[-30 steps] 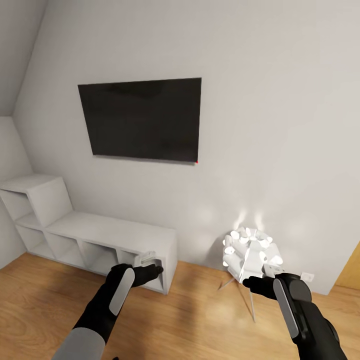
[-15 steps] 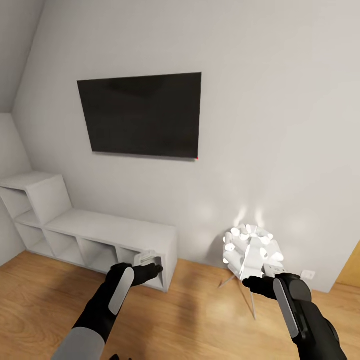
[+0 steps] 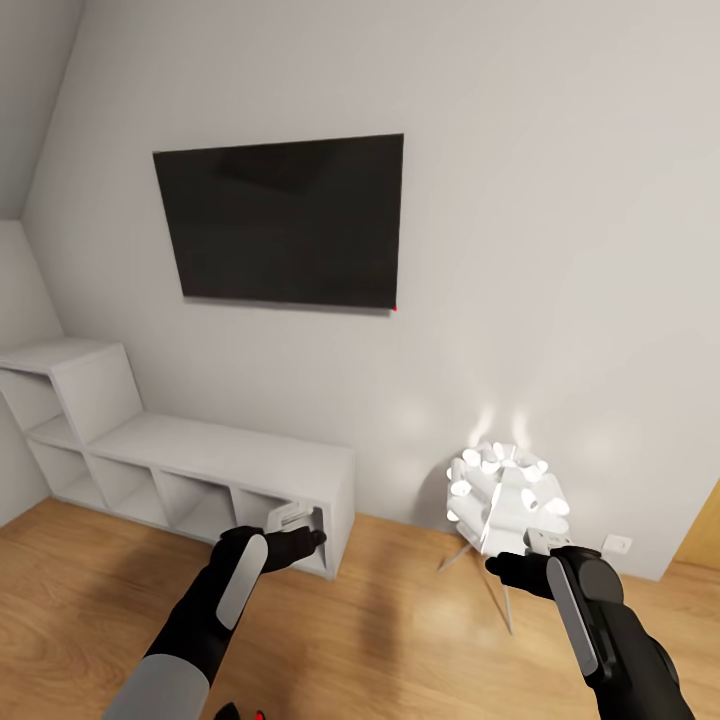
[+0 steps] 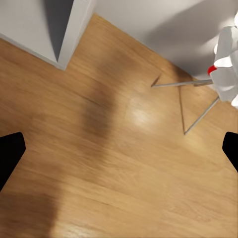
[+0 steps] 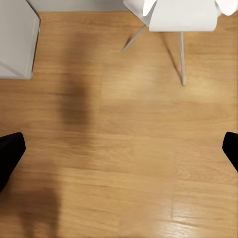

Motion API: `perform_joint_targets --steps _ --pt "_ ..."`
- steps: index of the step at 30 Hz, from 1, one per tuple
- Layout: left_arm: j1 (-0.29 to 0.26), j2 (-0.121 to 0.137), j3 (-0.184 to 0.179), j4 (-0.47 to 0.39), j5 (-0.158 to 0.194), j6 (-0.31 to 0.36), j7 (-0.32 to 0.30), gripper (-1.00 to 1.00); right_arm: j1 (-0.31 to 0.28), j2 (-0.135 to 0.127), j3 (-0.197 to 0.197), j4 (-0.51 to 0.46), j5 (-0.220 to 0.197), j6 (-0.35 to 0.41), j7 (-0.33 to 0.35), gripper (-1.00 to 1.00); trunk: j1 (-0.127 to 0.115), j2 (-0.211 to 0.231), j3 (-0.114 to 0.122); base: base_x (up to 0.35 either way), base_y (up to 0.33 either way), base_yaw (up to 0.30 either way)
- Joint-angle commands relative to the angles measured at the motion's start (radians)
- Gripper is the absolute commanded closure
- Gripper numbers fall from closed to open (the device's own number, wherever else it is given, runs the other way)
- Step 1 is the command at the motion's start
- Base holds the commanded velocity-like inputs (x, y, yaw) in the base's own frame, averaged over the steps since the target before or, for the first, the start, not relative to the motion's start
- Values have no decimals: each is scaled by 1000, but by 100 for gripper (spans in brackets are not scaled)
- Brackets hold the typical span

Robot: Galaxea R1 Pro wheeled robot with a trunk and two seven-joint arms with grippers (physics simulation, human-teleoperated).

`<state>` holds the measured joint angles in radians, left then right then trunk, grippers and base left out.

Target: Attach the digital camera to the camera tripod in the bedroom.

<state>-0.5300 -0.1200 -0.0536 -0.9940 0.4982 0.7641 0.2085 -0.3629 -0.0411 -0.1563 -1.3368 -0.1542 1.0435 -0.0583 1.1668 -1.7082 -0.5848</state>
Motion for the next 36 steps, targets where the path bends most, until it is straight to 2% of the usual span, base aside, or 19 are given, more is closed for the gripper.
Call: perform_joint_targets --steps 1,13,20,22,27,28,32,33,35,36 --pt "-1 0 -1 -1 11 3 9 -100 -1 0 0 -1 -9 4 -6 -100 4 -8 -4 0 0 0" --pt "-1 9 4 4 12 3 10 -100 -1 0 1 -4 -10 4 -2 -100 50 -92 -42 0 0 0" --pt "-1 9 4 4 13 3 11 -100 -1 -1 1 -5 -11 4 53 -100 77 -141 -64 0 0 0" --pt "-1 10 3 4 13 3 11 -100 -2 -8 -4 -8 -11 4 139 -100 84 -155 -70 0 0 0" --pt "-1 10 4 5 13 3 11 -100 -3 -22 -28 -22 -10 4 305 -100 104 -190 -86 0 0 0" --pt "-1 11 4 5 13 3 11 -100 -3 -34 -45 -33 -10 4 379 -100 107 -197 -89 0 0 0" --pt "-1 11 4 5 13 3 11 -100 -3 -58 -95 -51 -9 4 507 -100 123 -225 -101 0 0 0" --pt "-1 11 4 5 12 3 11 -100 -4 -69 -122 -56 -9 4 556 -100 127 -232 -105 0 0 0" --pt "-1 11 4 5 12 3 11 -100 -4 -78 -146 -60 -8 4 595 -100 134 -246 -111 0 0 0" --pt "-1 11 4 5 12 3 11 -100 -4 -88 -172 -62 -8 4 636 -100 138 -253 -114 0 0 0"
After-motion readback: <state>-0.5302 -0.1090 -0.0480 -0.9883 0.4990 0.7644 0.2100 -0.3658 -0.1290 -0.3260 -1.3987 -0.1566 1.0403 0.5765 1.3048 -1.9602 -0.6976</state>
